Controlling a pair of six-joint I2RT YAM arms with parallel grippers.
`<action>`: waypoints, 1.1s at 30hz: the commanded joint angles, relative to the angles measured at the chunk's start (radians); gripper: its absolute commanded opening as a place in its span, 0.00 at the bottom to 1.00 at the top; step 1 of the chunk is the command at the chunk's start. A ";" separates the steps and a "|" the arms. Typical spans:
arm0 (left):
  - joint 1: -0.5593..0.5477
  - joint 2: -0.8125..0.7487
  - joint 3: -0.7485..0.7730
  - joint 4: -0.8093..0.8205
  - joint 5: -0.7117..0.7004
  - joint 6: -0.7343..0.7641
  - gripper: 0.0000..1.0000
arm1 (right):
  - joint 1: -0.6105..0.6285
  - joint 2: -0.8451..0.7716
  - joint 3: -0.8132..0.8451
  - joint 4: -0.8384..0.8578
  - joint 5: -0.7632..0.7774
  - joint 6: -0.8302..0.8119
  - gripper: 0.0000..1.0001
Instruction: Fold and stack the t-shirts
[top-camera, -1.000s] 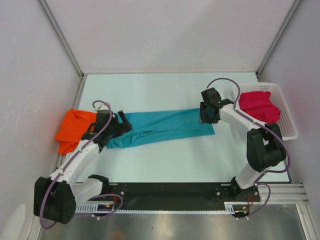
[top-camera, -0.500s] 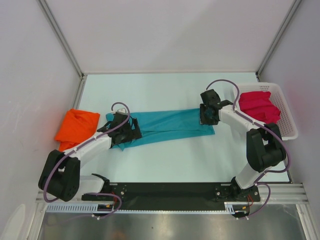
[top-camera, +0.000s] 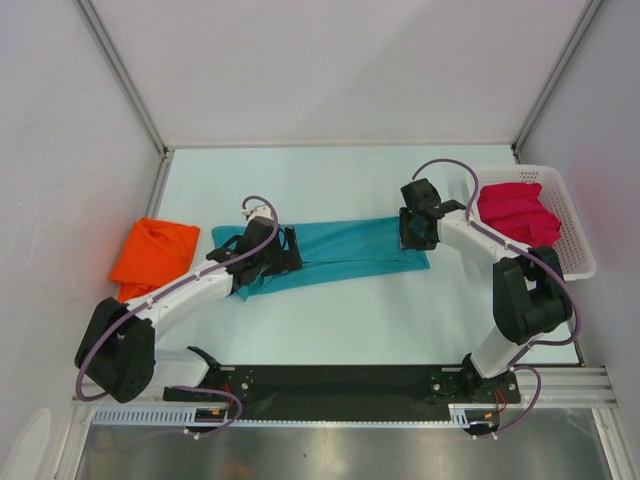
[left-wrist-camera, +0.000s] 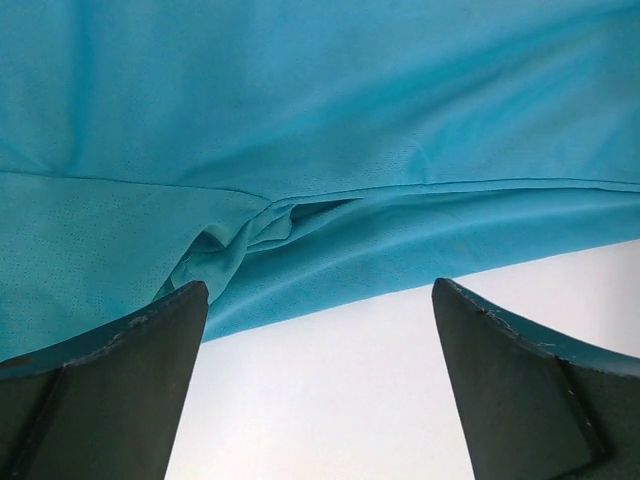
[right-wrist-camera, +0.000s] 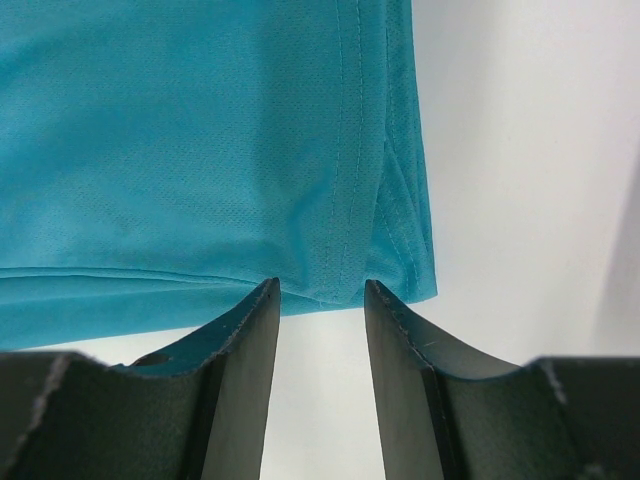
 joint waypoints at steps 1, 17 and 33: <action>-0.008 0.019 -0.008 0.001 -0.035 -0.032 1.00 | -0.003 -0.007 -0.005 0.003 0.018 -0.006 0.44; -0.006 0.002 -0.058 -0.010 -0.040 -0.045 1.00 | -0.003 -0.003 -0.023 0.012 0.018 -0.003 0.44; 0.026 0.113 -0.038 -0.024 -0.083 -0.047 0.67 | -0.003 0.002 -0.028 0.014 0.019 -0.006 0.43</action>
